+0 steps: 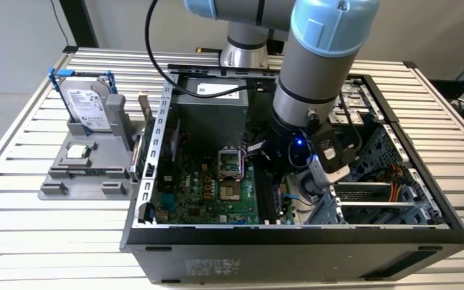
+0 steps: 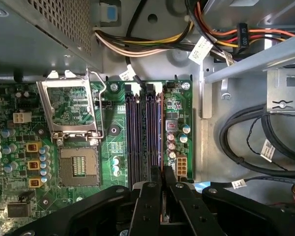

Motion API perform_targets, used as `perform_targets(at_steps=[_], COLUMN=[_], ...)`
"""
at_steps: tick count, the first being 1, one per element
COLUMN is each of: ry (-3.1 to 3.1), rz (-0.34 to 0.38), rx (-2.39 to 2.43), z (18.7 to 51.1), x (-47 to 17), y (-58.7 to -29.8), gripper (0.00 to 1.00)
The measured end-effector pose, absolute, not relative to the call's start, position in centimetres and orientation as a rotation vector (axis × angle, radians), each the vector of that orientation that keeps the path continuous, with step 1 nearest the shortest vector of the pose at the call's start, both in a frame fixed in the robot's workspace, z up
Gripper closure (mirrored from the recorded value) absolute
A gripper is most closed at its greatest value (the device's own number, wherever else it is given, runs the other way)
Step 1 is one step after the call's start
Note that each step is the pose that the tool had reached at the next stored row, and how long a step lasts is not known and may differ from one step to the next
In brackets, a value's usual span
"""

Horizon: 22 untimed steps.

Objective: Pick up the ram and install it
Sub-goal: 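Insert the ram into the slot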

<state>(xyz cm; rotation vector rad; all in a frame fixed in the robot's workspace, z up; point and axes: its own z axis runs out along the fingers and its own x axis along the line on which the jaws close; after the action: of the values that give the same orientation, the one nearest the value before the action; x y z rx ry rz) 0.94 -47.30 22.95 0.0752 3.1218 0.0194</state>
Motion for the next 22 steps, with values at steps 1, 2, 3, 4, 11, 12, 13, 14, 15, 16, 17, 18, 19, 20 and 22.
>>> perform_targets(at_steps=[1,2,3,4,11,12,13,14,15,16,17,18,19,20,22], ry=[3.122,3.122,3.121,3.121,3.119,3.119,3.119,3.119,3.119,3.119,3.119,3.119,3.119,3.119,3.119], rz=[0.019,0.019,0.019,0.019,0.007,0.006,0.007,0.007,0.006,0.006,0.006,0.006,0.006,0.007,0.007], rx=[0.075,0.075,0.075,0.075,0.074,0.074,0.074,0.074,0.074,0.073,0.072,0.071,0.068,0.066,0.062], z=[22.91,22.80,22.62,22.47,22.36,22.35,22.32,22.28,22.27,22.27,22.27,22.26,22.25,22.25,22.25], x=[0.94,0.94,0.95,0.99,1.08,1.08,1.07,1.07,1.07,1.06,1.05,1.05,1.03,1.00,0.99], y=[-47.31,-47.30,-47.30,-47.30,-47.31,-47.31,-47.31,-47.30,-47.30,-47.31,-47.31,-47.30,-47.30,-47.30,-47.30], gripper=[1.00,1.00,1.00,1.00,1.00,1.00,1.00,1.00,1.00,1.00,1.00,1.00,1.00,1.00,1.00])
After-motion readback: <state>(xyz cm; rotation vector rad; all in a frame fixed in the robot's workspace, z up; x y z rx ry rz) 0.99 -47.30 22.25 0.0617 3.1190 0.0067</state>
